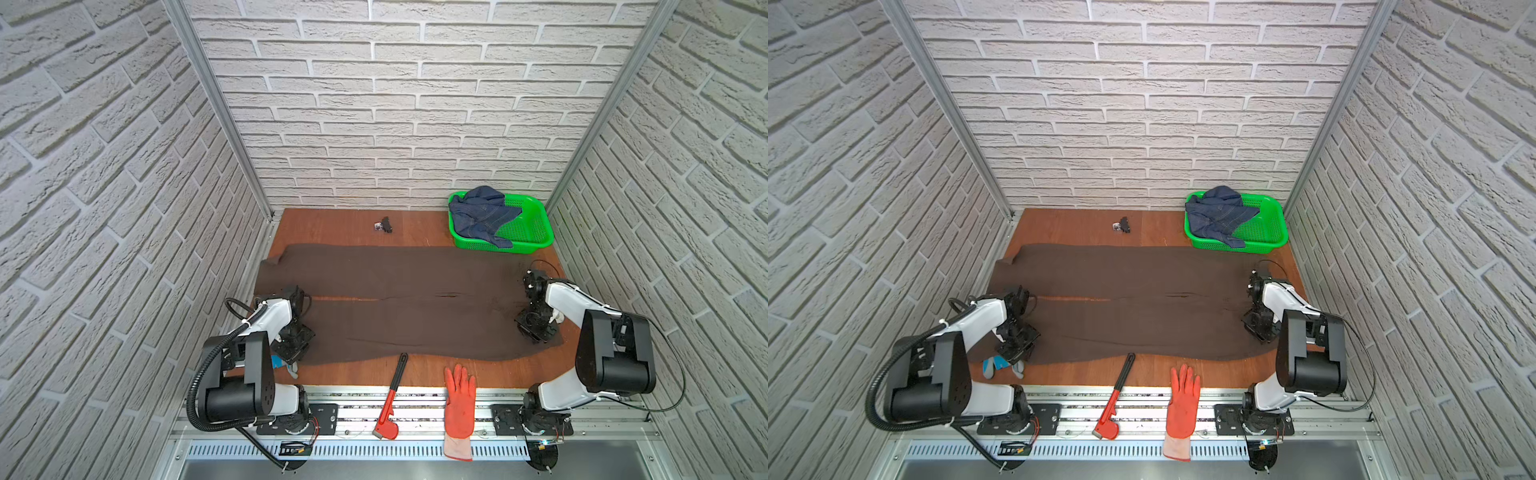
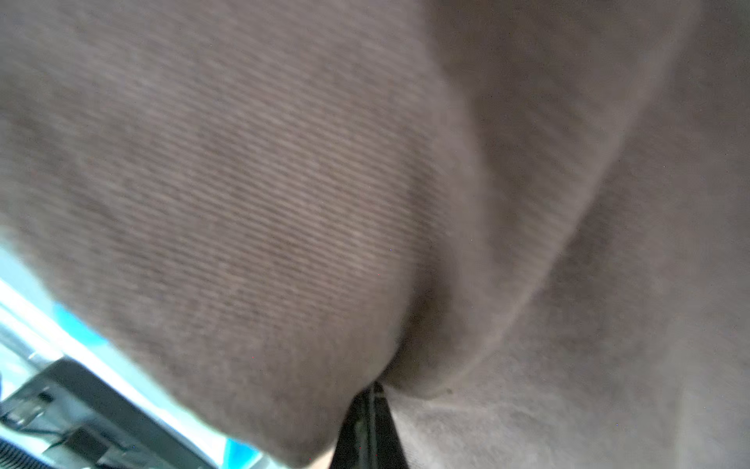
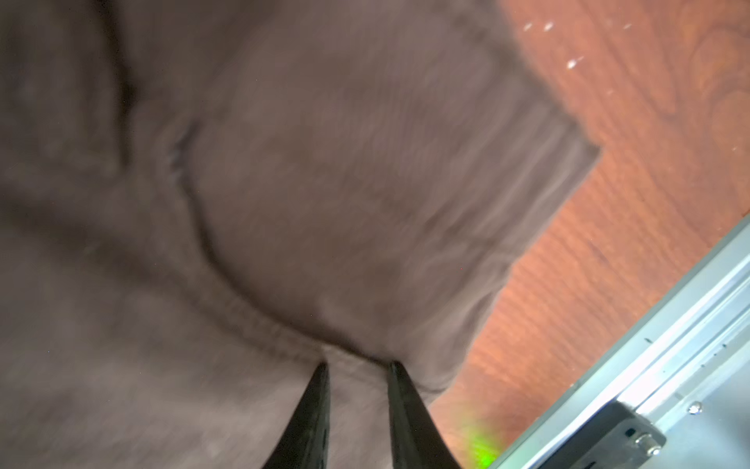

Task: Fold and stack the trousers
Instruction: Smooth out the trousers at the center of the table.

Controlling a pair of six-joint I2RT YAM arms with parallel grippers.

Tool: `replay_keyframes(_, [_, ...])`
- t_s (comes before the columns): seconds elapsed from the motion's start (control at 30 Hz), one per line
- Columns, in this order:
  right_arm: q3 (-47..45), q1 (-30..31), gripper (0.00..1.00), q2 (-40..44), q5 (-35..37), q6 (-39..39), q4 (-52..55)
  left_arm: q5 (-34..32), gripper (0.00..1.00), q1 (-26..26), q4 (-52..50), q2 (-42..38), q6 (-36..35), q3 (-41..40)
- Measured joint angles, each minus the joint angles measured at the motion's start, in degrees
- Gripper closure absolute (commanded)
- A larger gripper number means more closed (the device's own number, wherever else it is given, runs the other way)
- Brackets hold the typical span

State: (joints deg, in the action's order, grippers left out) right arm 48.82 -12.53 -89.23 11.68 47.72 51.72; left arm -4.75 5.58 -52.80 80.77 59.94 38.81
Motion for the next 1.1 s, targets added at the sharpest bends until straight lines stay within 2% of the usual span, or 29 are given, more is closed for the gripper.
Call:
replay_keyframes(0.13, [0.7, -2.2, 0.73, -1.2, -0.8, -1.6, 0.1, -0.4, 0.98, 0.5, -1.2, 2.1, -0.9, 1.2])
replay_keyframes(0.27, [1.1, -3.4, 0.75, -1.4, -1.5, -3.1, -0.1, -0.6, 0.68, 0.5, -2.2, 2.2, -2.4, 1.5])
replay_keyframes(0.37, [1.5, -3.6, 0.74, -0.3, -3.0, -4.6, -0.1, -0.4, 0.52, 0.5, -3.3, 0.3, -3.5, 2.0])
replay_keyframes(0.43, [2.2, -3.6, 0.72, 1.8, -4.1, -5.4, 0.2, -0.4, 0.41, 0.2, -5.2, -1.8, -4.3, 4.9])
replay_keyframes(0.53, [5.4, -3.6, 0.65, 6.8, -5.5, -6.6, 1.2, -1.2, 0.22, -0.1, -9.0, -5.3, -6.3, 14.8])
replay_keyframes(0.7, [11.5, -3.6, 0.55, 11.4, -7.7, -8.4, -0.4, -4.4, 0.19, 0.7, -11.2, -4.8, -11.2, 34.4])
replay_keyframes(0.83, [13.2, -3.6, 0.52, 9.1, -10.3, -10.0, -4.6, -5.2, 0.19, 3.5, -9.1, 1.4, -16.4, 42.0])
replay_keyframes(1.1, [19.3, -2.9, 0.51, -0.5, -12.8, -12.4, -9.8, -1.6, 0.19, 10.5, 1.6, 28.0, -27.0, 53.8])
